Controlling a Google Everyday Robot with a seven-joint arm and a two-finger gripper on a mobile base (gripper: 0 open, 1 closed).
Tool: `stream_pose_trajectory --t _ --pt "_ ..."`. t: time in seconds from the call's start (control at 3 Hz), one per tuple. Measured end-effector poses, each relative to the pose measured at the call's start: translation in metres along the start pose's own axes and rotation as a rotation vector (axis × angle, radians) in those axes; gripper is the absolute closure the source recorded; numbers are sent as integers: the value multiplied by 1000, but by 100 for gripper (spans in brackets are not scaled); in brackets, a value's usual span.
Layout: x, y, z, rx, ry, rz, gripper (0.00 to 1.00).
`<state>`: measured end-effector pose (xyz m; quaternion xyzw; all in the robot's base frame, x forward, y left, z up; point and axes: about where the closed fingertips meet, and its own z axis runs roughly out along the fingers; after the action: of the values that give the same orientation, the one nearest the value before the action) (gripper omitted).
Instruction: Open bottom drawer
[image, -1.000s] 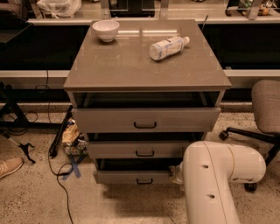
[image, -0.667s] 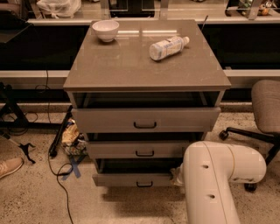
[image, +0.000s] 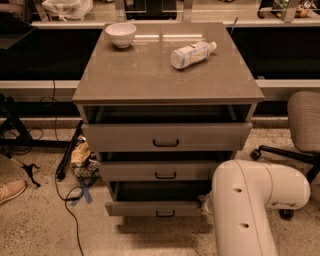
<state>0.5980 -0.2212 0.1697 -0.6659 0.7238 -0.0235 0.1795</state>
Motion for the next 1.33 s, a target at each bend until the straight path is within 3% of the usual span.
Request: stream_pose_trajectory --t 0.33,1.33 --pt "16 27 -9 -17 7 78 81" --pt "14 30 -7 -23 5 78 3"
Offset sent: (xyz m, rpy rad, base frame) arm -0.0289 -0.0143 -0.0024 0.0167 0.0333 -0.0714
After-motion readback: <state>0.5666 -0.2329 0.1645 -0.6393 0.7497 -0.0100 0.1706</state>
